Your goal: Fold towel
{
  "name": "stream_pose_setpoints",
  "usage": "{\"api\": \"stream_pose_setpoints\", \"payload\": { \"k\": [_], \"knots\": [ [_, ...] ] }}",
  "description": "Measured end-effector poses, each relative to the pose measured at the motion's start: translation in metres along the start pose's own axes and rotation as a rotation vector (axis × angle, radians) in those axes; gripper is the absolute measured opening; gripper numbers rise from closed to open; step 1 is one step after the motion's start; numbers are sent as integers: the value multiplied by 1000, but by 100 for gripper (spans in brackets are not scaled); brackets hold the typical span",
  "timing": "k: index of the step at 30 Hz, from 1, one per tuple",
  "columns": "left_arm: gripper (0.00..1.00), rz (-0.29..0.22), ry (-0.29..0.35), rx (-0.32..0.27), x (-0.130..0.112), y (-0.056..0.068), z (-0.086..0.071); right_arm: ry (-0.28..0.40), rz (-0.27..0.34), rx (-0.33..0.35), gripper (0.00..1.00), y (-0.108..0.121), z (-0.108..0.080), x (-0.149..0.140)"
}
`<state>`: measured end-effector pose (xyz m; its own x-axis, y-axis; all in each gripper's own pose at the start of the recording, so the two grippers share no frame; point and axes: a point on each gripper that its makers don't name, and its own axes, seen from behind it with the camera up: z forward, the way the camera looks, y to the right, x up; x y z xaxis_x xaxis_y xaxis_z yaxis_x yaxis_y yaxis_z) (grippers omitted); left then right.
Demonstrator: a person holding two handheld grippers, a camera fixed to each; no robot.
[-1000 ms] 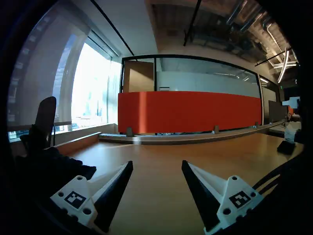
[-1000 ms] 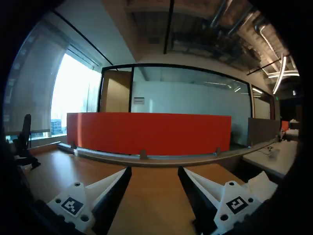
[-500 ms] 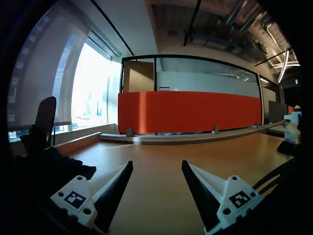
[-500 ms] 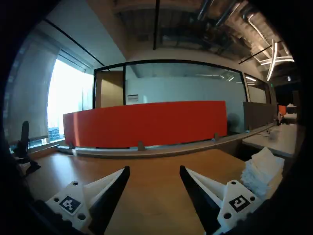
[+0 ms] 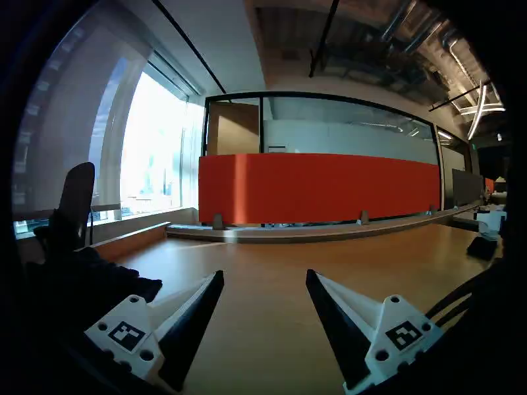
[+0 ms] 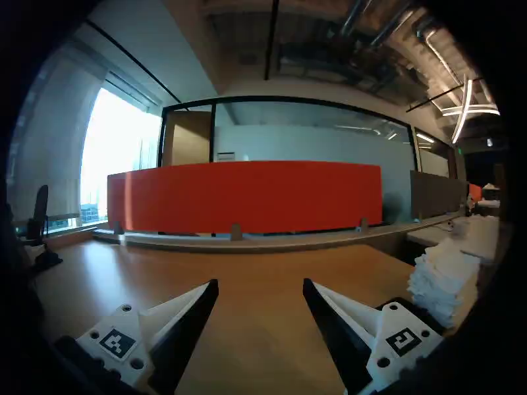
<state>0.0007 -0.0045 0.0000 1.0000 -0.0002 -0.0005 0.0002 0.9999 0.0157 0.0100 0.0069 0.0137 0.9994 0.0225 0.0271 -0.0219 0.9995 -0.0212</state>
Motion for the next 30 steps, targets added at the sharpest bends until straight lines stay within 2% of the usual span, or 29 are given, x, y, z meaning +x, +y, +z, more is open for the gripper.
{"api": "stream_pose_setpoints", "payload": {
  "k": [9, 30],
  "knots": [
    [92, 0, 0, 0, 0, 0, 0, -13, 36, -7, 99, 4, 1, -14],
    [92, 0, 0, 0, 0, 0, 0, 6, -1, -5, 99, 4, -7, -11]
  ]
}}
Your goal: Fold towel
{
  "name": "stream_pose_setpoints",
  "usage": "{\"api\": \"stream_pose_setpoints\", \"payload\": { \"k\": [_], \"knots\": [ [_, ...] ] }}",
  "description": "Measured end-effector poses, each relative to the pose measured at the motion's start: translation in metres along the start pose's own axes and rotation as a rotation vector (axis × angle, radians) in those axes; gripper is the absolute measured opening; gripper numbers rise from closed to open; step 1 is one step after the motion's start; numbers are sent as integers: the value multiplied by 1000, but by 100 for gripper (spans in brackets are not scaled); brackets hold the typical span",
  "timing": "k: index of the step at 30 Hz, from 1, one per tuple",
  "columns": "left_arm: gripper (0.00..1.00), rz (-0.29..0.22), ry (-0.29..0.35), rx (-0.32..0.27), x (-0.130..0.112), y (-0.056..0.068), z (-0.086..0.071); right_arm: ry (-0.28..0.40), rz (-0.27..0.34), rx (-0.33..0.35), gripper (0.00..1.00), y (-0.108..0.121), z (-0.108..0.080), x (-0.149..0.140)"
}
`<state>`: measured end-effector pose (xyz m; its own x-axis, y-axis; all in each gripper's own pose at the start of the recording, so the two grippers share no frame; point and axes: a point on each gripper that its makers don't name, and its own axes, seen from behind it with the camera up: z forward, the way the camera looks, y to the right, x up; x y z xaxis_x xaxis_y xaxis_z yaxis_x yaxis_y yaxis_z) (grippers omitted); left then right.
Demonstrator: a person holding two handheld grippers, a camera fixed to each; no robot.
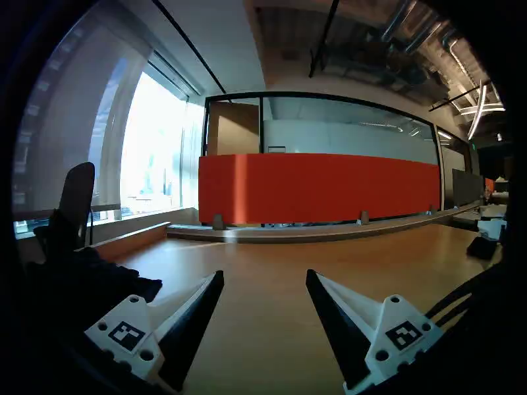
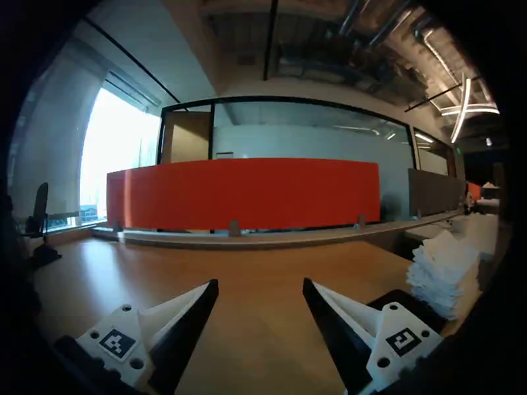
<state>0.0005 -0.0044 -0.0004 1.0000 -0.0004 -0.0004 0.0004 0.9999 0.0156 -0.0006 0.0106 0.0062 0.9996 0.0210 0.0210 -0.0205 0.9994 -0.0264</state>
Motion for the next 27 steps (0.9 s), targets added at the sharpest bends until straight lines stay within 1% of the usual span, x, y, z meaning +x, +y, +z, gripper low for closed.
{"api": "stream_pose_setpoints", "payload": {
  "k": [12, 27],
  "knots": [
    [92, 0, 0, 0, 0, 0, 0, 12, -22, 7, 99, -4, -2, -2],
    [92, 0, 0, 0, 0, 0, 0, 21, -22, 12, 99, -5, -4, -1]
  ]
}}
